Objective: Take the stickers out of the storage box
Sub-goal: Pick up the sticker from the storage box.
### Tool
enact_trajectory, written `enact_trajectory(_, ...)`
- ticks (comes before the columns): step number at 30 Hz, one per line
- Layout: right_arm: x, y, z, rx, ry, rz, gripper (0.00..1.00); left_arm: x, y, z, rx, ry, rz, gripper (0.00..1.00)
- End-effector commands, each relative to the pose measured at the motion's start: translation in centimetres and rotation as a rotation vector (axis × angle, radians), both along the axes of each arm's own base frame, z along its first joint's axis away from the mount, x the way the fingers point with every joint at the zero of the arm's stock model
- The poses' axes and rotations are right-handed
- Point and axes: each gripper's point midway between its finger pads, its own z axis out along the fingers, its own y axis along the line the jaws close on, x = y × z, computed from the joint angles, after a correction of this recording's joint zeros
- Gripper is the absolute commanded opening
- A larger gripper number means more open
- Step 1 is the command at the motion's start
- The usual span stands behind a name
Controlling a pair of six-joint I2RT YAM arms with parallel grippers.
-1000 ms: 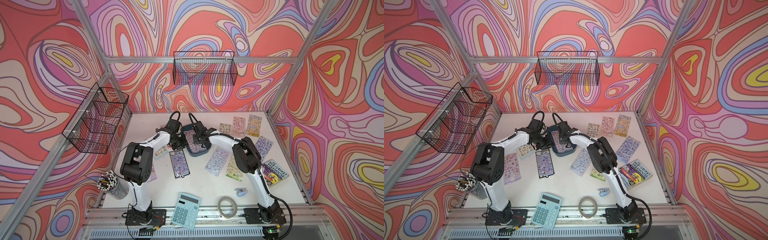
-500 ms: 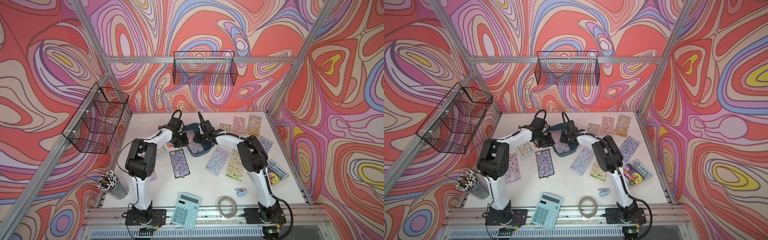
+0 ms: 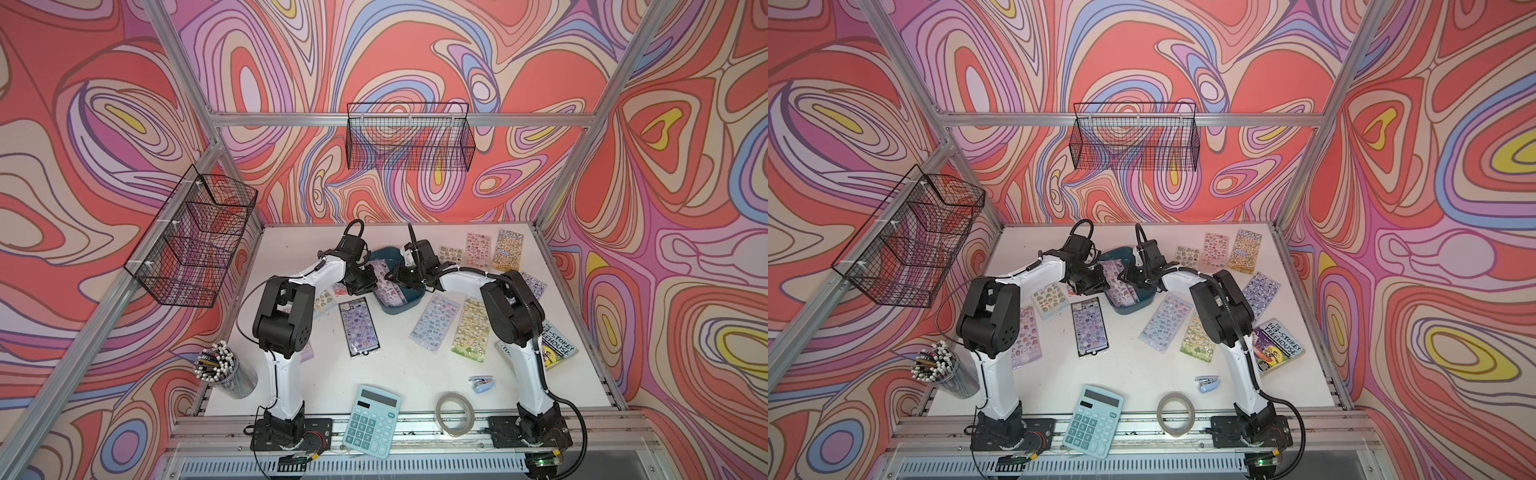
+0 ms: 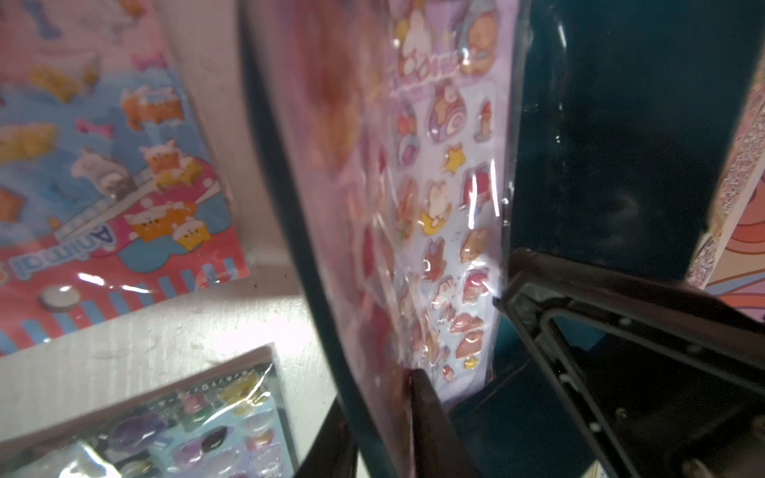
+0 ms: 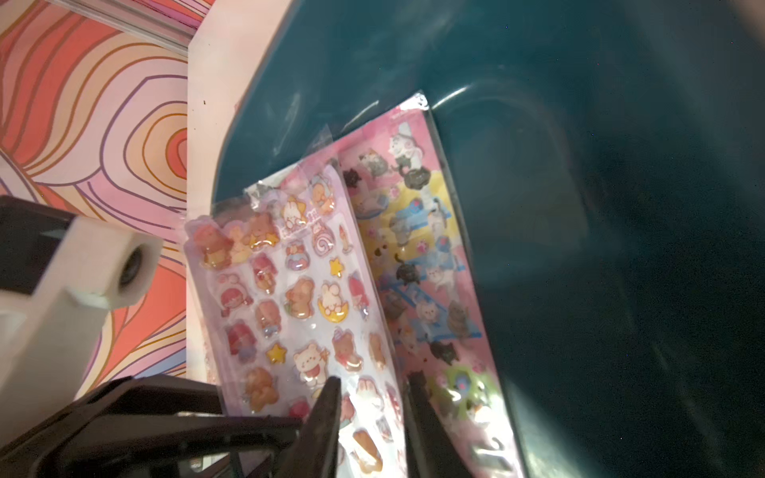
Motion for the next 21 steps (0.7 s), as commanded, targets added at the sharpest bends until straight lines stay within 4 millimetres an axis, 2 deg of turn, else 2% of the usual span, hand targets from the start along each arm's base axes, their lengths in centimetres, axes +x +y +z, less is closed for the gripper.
enact_trajectory(1,-0.7,1.0,2.7,0.101,0.003,0.029,0.23,0.2,0.1,-0.5,0.027,0.012,-0.008,0.23)
enact_trajectory(8,-1.1,0.8,2.8,0.120,0.016,0.045,0.12,0.6,0.1,-0.3,0.029,0.006,-0.009,0.22)
enact_trajectory(11,-1.4,0.3,2.5,0.124,0.028,0.053,0.12,0.6,0.1,-0.4,0.032,0.011,-0.012,0.22)
enact_trajectory(17,-1.8,0.5,3.7,0.139,-0.005,0.106,0.12,0.7,0.1,-0.8,0.032,0.019,-0.011,0.19)
enact_trajectory(21,-1.7,0.3,3.5,0.114,-0.009,0.108,0.14,0.8,0.0,-0.7,0.028,0.018,-0.011,0.18)
